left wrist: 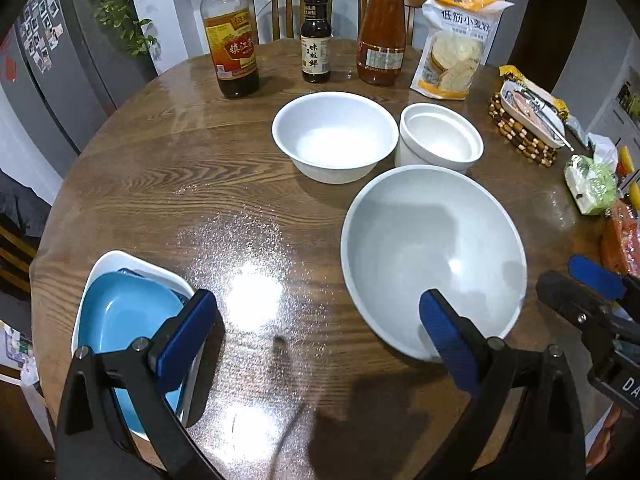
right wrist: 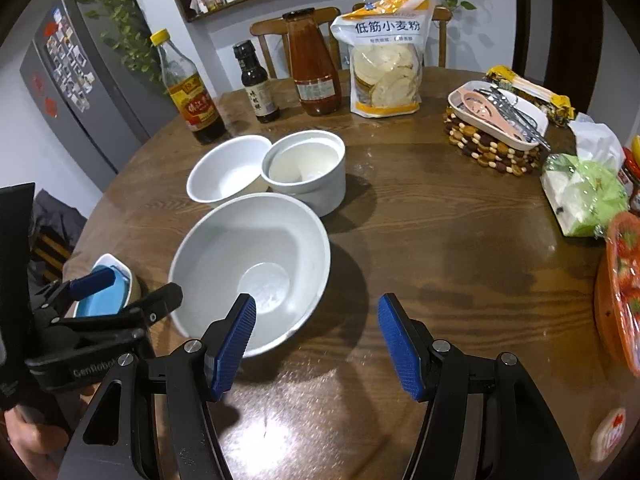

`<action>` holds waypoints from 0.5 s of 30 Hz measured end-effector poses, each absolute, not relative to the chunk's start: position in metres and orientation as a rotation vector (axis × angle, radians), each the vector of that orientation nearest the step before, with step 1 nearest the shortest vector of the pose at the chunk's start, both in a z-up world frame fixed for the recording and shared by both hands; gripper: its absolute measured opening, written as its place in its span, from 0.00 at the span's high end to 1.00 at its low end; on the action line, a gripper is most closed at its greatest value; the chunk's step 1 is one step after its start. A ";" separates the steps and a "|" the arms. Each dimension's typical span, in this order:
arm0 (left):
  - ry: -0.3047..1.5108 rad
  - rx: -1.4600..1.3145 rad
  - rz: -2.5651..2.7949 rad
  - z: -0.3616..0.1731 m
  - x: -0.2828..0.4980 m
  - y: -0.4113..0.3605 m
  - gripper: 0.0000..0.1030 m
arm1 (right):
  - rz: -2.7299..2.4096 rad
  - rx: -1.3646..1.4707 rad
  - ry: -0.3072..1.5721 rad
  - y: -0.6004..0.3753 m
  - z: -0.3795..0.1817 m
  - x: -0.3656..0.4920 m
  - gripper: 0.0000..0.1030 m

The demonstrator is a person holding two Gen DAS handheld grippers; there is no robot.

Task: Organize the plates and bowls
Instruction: 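Move the left gripper to the large white bowl rim and grasp it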

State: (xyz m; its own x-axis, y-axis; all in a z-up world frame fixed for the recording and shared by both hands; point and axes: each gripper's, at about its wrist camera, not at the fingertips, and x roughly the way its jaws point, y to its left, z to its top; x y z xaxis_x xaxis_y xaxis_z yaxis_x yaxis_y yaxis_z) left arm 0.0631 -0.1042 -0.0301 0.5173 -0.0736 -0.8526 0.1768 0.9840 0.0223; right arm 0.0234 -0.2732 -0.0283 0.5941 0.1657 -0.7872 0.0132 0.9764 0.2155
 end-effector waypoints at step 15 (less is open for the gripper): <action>1.084 0.100 -0.155 -0.050 0.081 -0.122 0.44 | 0.169 0.222 0.992 -0.277 -0.056 0.052 0.38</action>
